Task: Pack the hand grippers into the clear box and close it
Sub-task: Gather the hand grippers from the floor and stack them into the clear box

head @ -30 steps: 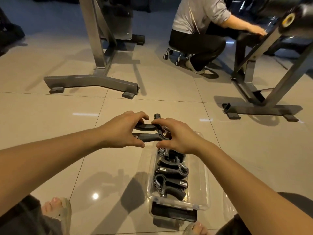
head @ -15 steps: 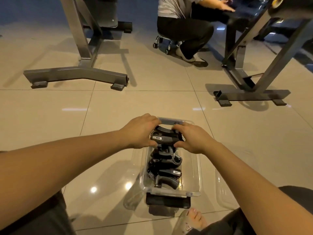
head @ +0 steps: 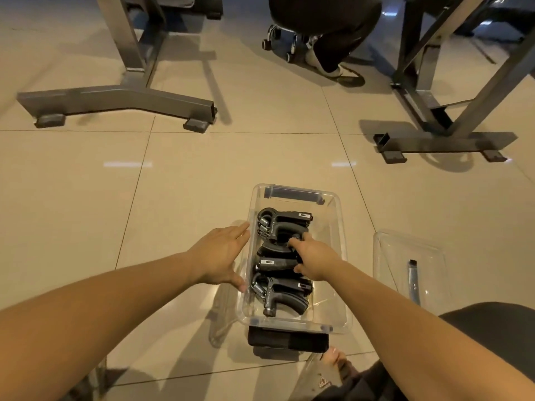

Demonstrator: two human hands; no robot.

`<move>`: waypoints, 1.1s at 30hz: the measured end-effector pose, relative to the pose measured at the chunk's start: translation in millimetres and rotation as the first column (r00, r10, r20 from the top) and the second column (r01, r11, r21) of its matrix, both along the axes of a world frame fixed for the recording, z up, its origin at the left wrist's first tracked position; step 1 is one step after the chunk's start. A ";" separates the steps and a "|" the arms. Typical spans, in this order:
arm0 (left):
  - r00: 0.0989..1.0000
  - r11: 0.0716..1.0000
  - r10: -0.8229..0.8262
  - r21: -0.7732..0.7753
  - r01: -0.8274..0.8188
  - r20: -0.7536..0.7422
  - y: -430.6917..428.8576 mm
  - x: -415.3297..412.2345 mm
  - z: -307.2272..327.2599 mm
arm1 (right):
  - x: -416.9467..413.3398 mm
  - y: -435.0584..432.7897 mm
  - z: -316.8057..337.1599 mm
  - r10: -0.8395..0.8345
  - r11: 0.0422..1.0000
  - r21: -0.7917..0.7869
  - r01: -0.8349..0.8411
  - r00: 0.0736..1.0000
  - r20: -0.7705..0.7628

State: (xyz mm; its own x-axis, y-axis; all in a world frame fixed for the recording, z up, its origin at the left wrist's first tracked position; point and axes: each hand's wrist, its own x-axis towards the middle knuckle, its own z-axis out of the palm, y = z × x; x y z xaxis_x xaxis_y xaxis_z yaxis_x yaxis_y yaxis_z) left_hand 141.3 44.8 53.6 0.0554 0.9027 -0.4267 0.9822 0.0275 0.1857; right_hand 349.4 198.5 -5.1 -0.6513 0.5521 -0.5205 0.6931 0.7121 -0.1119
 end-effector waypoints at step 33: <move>1.000 1.000 0.007 -0.002 -0.007 -0.008 0.8 0.9 0.2 | -6.7 -17.5 -24.2 -0.147 0.989 0.027 0.148 0.988 -0.039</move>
State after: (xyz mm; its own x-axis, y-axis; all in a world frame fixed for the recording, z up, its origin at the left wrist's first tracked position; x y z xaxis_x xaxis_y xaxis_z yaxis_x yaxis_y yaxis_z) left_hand 142.2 45.7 53.8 0.0456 0.9024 -0.4284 0.9834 0.0349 0.1780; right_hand 342.8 181.0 -29.3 -0.5798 0.6584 -0.4800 0.7867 0.6056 -0.1196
